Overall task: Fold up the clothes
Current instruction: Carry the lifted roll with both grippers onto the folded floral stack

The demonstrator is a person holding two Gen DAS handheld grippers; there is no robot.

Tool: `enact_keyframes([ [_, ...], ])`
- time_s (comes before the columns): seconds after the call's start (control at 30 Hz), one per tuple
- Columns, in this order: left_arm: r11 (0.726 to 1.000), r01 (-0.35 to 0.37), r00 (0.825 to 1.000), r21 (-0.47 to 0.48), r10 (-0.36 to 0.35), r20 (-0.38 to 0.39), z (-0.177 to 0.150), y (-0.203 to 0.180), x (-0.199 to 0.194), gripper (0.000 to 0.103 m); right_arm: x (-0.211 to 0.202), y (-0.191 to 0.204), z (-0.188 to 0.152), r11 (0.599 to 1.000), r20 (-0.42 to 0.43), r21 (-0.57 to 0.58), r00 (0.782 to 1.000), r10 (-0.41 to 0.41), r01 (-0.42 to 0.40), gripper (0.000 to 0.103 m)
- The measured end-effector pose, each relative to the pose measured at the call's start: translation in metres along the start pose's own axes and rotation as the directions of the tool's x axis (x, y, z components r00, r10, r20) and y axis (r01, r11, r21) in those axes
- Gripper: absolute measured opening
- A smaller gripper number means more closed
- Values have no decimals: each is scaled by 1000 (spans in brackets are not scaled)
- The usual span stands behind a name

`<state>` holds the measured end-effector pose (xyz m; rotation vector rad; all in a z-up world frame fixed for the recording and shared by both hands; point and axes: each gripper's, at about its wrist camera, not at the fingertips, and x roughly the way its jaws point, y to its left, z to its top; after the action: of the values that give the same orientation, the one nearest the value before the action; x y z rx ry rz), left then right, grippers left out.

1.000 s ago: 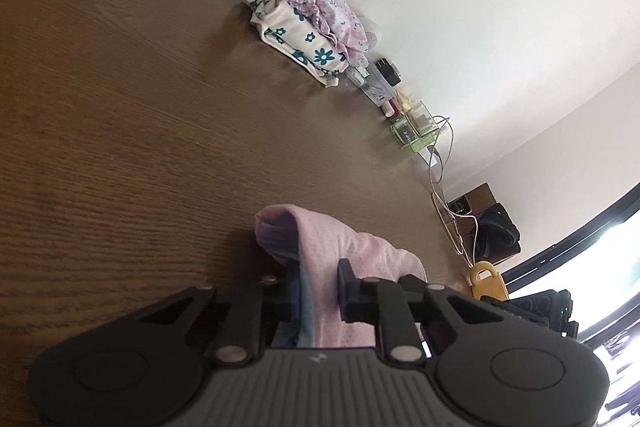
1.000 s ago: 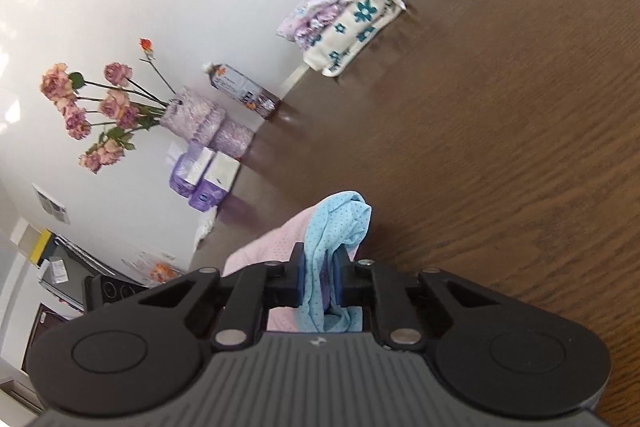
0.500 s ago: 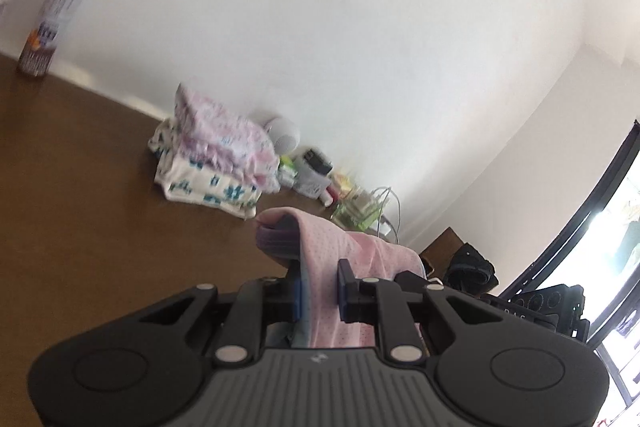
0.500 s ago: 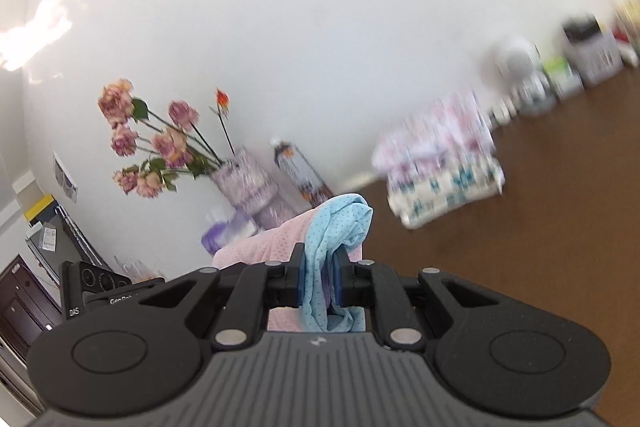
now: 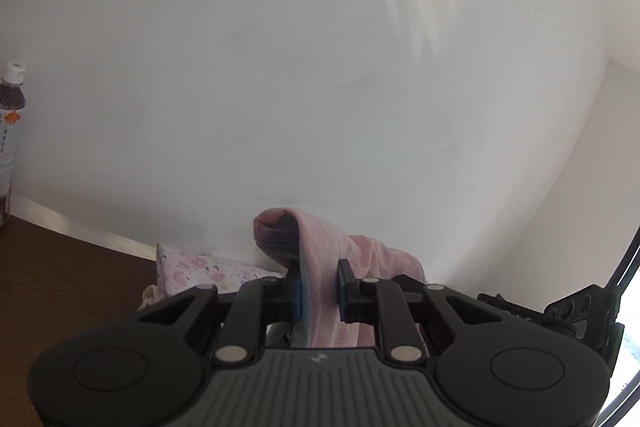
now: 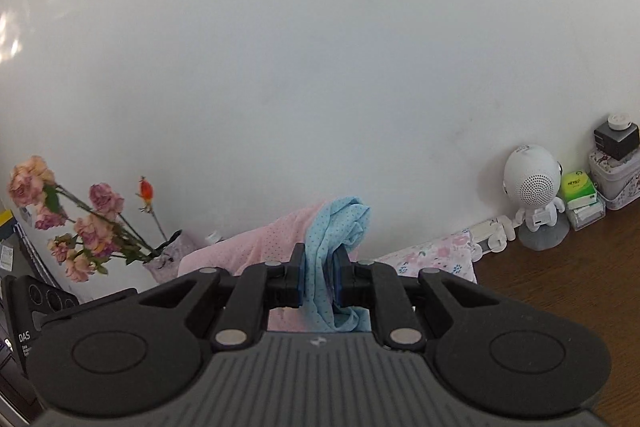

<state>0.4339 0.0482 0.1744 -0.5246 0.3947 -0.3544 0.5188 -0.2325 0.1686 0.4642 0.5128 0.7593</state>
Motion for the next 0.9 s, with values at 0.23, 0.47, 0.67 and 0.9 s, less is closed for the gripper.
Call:
enact_keyframes([
  [0.23, 995, -80, 996, -67, 78, -34, -6, 49, 87, 15, 78, -77, -10, 992, -58, 110, 997, -58, 64, 12],
  [0.47, 979, -106, 990, -174, 88, -106, -29, 100, 124, 16, 107, -122, -26, 979, -91, 197, 995, -40, 58, 13],
  [0.67, 960, -97, 993, -262, 76, -90, -38, 120, 129, 24, 108, -133, -35, 969, -65, 244, 997, -29, 44, 25],
  [0.9, 978, -122, 993, -170, 119, -26, -26, 103, 111, 76, 87, -123, -30, 984, -31, 169, 998, -57, 61, 60],
])
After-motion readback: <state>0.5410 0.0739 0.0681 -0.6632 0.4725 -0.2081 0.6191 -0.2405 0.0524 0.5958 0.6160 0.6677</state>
